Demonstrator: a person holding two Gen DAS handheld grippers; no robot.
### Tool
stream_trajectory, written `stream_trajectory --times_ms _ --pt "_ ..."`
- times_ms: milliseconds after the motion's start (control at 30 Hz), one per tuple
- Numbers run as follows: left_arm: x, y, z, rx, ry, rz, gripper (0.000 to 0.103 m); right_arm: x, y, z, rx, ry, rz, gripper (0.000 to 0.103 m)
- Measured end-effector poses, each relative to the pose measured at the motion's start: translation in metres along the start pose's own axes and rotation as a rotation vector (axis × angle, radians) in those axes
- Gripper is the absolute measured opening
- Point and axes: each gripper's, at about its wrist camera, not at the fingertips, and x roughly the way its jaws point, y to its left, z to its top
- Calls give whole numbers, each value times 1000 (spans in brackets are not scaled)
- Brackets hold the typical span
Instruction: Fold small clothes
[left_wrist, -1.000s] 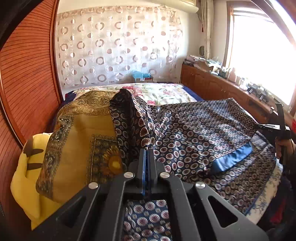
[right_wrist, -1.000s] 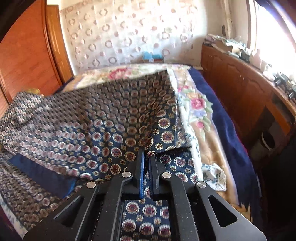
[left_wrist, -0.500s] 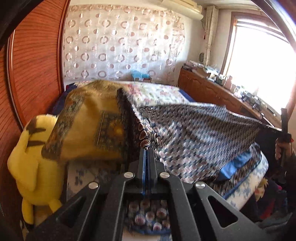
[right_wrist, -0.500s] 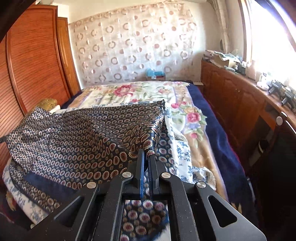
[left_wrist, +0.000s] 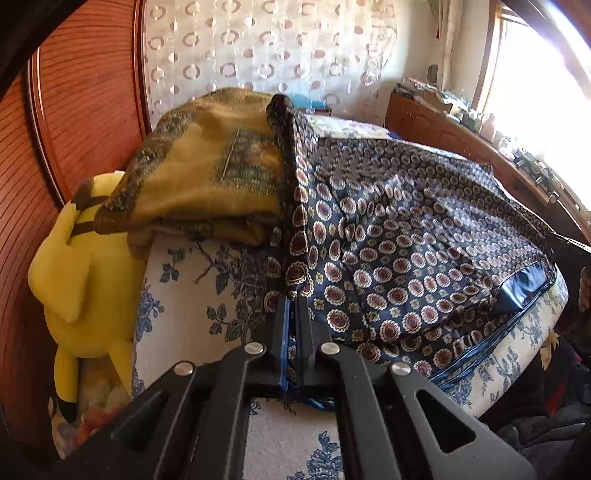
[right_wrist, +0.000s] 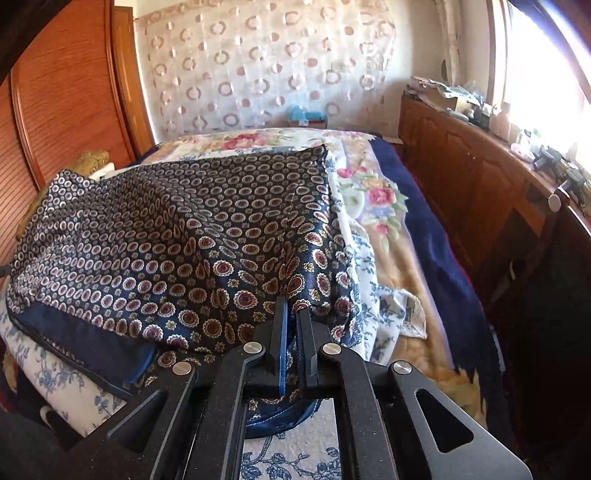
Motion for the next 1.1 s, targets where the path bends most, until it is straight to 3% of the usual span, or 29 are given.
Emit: stream_trajectory --times_ms 300,467,667,1100 --pt "13 4 -9 -6 37 15 1 -9 11 -2 -21 -28 2 5" --pt "15 4 -11 -13 32 36 7 -15 20 -1 -33 -50 8 19" --pt "5 4 -6 -7 7 51 12 -21 39 2 -69 -71 35 27" --pt "29 4 9 -3 53 69 22 0 95 -2 -167 -54 114 30"
